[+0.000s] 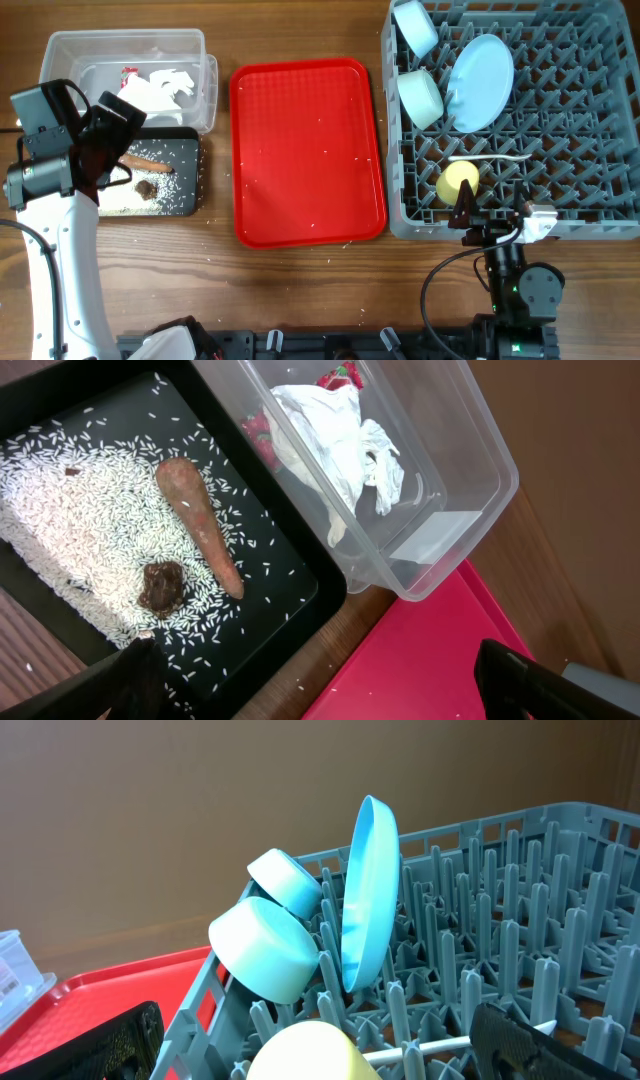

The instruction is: Sort waste into correct bins and load items into the dishwasher rack

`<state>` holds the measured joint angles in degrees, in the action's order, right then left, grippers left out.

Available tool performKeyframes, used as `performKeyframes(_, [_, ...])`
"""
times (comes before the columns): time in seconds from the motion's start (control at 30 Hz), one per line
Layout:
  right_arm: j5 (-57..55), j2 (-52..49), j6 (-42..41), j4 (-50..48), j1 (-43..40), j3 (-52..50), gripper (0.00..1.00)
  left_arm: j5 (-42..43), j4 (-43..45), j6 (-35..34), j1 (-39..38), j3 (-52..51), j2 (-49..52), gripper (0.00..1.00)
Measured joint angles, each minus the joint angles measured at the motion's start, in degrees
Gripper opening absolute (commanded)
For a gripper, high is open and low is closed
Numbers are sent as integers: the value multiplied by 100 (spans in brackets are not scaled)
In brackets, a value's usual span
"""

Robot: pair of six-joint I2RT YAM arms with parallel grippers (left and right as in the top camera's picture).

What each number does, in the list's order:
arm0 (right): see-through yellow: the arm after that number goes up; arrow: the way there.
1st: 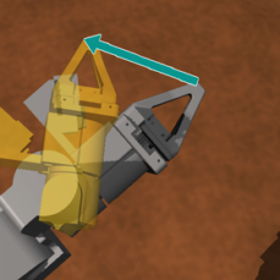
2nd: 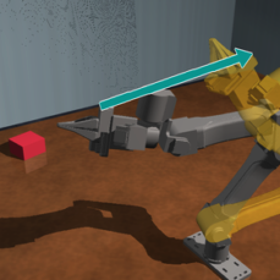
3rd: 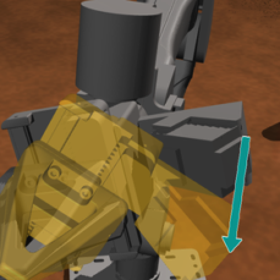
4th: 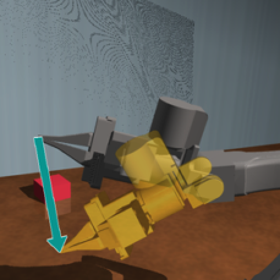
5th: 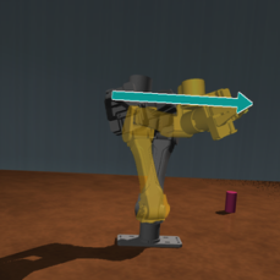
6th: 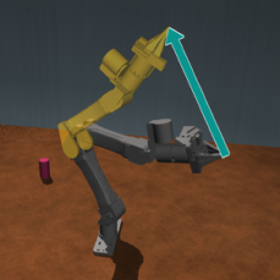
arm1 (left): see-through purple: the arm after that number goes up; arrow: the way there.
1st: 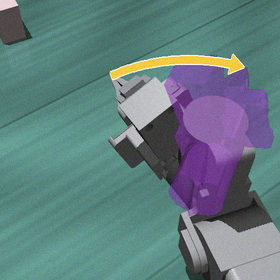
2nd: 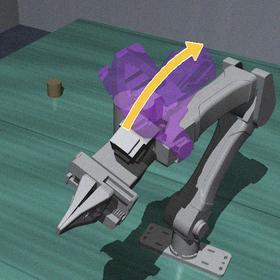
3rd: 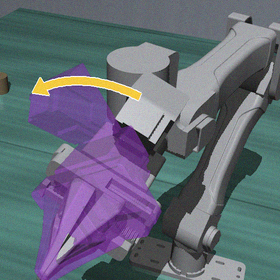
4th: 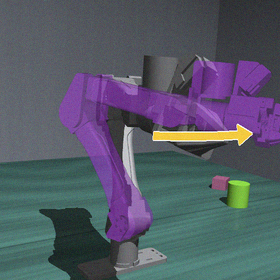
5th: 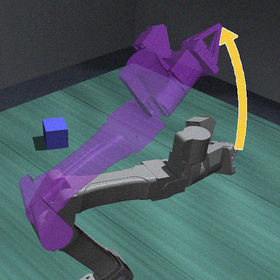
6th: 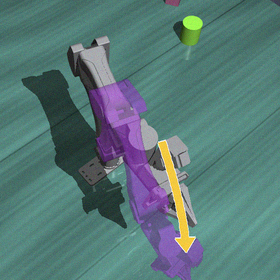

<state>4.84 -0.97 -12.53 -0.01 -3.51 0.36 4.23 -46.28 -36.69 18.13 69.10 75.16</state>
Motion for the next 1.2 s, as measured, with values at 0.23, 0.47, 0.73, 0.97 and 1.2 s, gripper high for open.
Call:
performKeyframes(0.23, [0, -4, 0, 2, 0, 0, 100, 0, 0, 0, 0, -2, 0, 100])
performKeyframes(0.47, [0, -4, 0, 0, 0, 0, 100, 0, -2, 0, 0, 0, 0, 100])
performKeyframes(0.73, [0, -4, 0, 2, 0, 0, 100, 0, -120, 0, -39, -52, -564, 100])
performKeyframes(0.97, [0, -20, 0, 2, 0, 0, 100, -321, 297, 2, -1231, -905, -1945, 100])
performKeyframes(1.2, [-2, -20, 0, 4, 0, 0, 100, -487, 2184, 444, -1670, -2643, -3565, 100])
